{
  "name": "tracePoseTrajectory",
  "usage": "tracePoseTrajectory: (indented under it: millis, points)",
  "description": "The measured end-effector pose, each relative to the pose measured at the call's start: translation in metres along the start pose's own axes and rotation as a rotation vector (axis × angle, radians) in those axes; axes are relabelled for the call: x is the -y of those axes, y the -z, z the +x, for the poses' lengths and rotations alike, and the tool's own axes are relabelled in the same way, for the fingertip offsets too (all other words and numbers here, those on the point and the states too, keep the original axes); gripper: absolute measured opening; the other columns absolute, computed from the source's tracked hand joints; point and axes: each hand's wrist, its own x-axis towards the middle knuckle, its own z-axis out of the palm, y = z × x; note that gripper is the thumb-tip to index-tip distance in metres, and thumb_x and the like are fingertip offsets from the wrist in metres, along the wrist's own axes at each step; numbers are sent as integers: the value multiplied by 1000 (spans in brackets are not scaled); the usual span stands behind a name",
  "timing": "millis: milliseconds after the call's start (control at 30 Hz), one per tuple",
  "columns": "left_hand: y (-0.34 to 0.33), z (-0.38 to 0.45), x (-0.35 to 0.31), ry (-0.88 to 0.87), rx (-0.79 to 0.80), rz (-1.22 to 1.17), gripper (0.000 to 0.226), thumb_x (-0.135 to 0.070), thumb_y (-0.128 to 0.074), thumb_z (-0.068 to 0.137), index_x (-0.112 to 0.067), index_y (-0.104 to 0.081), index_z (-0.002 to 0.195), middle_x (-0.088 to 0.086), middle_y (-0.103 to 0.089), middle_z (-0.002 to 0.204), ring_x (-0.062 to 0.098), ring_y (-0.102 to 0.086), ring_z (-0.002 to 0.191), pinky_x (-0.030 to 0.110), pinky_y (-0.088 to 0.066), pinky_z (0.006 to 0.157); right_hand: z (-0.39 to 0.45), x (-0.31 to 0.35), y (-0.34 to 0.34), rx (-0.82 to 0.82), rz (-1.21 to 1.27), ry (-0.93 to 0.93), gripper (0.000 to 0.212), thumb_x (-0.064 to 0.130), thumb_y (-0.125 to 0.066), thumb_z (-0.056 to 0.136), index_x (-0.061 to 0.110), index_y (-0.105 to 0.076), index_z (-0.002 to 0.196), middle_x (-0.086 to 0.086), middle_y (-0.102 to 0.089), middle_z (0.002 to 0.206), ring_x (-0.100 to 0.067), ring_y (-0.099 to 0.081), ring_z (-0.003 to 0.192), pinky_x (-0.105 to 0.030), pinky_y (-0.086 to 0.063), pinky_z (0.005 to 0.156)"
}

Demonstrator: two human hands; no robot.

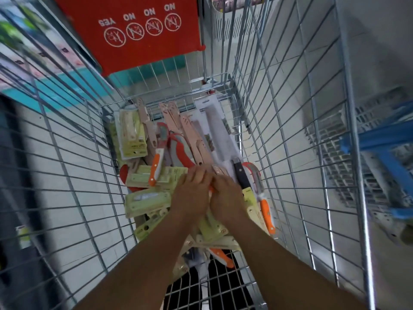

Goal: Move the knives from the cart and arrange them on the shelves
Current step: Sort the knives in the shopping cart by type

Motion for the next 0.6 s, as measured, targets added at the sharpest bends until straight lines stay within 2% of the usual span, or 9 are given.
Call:
tracePoseTrajectory:
  millis: [67, 100, 167, 233, 300, 333, 433, 500, 600]
  points:
    - [1, 9, -1, -87, 67, 38, 56, -22, -39, 97, -24, -20, 149, -3, -9, 160, 18, -3, 147, 35, -9, 117, 4, -7, 14, -89, 6, -95, 47, 30, -25, 86, 23, -54, 121, -4, -54, 126, -27, -50, 119, -36, -43, 97]
    - [1, 15, -4, -131, 99, 67, 60, -24, -42, 96, -24, -16, 151, -3, -6, 161, 18, -1, 148, 36, -7, 118, 4, -11, 20, -132, 5, -137, 41, 23, -34, 90, 19, -51, 127, -6, -48, 135, -29, -44, 126, -38, -40, 102]
    - [-1, 25, -11, -205, 151, 109, 70, -27, -48, 95, -25, -8, 153, -4, -2, 161, 17, 2, 148, 38, -5, 117, 3, -17, 27, -131, 2, -183, 46, 14, -47, 90, 15, -43, 137, -6, -29, 150, -30, -28, 136, -39, -31, 108]
    - [-3, 32, -16, -231, 219, 101, 67, -29, -43, 97, -26, -6, 153, -5, -3, 161, 16, 2, 148, 39, -4, 118, 0, -18, 30, -99, 6, -159, 41, 15, -48, 92, 14, -50, 132, -5, -26, 151, -29, -26, 136, -38, -34, 104]
    - [-5, 32, -14, -236, 224, 98, 58, -34, -35, 100, -26, -13, 152, -5, -8, 161, 16, -1, 148, 40, -6, 119, -2, -19, 31, -114, 46, -169, 36, 14, -48, 91, 12, -55, 126, -6, -35, 145, -29, -36, 127, -38, -40, 96]
    - [-6, 29, -12, -249, 205, 119, 54, -36, -32, 100, -26, -18, 151, -4, -10, 160, 17, -2, 148, 41, -8, 118, -2, -20, 32, -129, 77, -201, 38, 14, -50, 90, 11, -52, 128, -7, -38, 142, -29, -39, 124, -39, -42, 96]
    - [-7, 18, -1, -281, 185, 124, 48, -36, -29, 101, -27, -26, 149, -6, -13, 160, 17, -4, 148, 39, -10, 116, -6, -26, 30, -114, 104, -295, 52, 16, -47, 92, 12, -33, 141, -12, -36, 142, -33, -36, 126, -44, -35, 105]
    - [-10, 12, 10, -287, 174, 97, 43, -34, -29, 102, -28, -35, 144, -6, -19, 158, 16, -7, 147, 40, -13, 116, -11, -27, 25, -80, 92, -312, 54, 20, -47, 92, 12, -29, 143, -15, -37, 140, -35, -39, 124, -45, -36, 104]
    - [-10, 1, 27, -312, 128, 35, 40, -34, -28, 97, -22, -57, 122, 1, -46, 140, 22, -36, 137, 42, -30, 107, -17, -24, 17, -81, 101, -298, 56, 34, -50, 93, 11, -33, 140, -16, -40, 137, -37, -42, 121, -46, -39, 101]
